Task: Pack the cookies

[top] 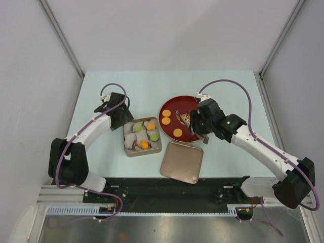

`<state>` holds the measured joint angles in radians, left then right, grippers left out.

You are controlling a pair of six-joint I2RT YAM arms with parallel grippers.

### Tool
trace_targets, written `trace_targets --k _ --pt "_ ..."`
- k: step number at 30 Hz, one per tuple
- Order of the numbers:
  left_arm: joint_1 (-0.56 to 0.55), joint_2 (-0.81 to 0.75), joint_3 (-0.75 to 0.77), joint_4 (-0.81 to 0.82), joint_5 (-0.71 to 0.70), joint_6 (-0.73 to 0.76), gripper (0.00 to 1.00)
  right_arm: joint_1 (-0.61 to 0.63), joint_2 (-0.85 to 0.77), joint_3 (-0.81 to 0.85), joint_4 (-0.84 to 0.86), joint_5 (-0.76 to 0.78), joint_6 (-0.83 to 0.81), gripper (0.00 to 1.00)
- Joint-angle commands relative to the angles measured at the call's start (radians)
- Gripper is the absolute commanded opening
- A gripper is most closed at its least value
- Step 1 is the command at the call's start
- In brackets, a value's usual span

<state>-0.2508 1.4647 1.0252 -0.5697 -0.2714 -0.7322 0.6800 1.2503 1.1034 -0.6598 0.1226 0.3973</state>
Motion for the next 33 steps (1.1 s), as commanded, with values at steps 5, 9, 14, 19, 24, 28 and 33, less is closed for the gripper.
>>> trace_targets --k 5,9,14,19,24,28,33 --pt "0.008 0.019 -0.026 0.01 -0.005 0.014 0.69 -0.022 -0.048 -0.013 0.025 -0.02 -0.025 0.52" --pt "0.008 -0.017 -0.066 0.021 -0.015 0.019 0.67 -0.023 -0.048 -0.023 0.037 -0.032 -0.022 0.51" --pt "0.008 -0.014 -0.094 0.016 -0.015 0.013 0.61 -0.023 -0.048 -0.037 0.051 -0.038 -0.015 0.51" --pt "0.008 -0.01 -0.097 0.018 -0.014 0.005 0.56 -0.022 -0.054 -0.043 0.054 -0.043 -0.014 0.51" --pt "0.008 -0.024 -0.116 0.025 -0.005 -0.013 0.5 -0.023 -0.054 -0.056 0.058 -0.044 -0.014 0.51" --pt "0.008 -0.037 -0.138 0.031 0.0 -0.027 0.49 -0.026 -0.055 -0.06 0.065 -0.049 -0.012 0.51" --pt "0.008 -0.05 -0.151 0.037 0.008 -0.039 0.43 -0.025 -0.057 -0.065 0.066 -0.054 -0.017 0.51"
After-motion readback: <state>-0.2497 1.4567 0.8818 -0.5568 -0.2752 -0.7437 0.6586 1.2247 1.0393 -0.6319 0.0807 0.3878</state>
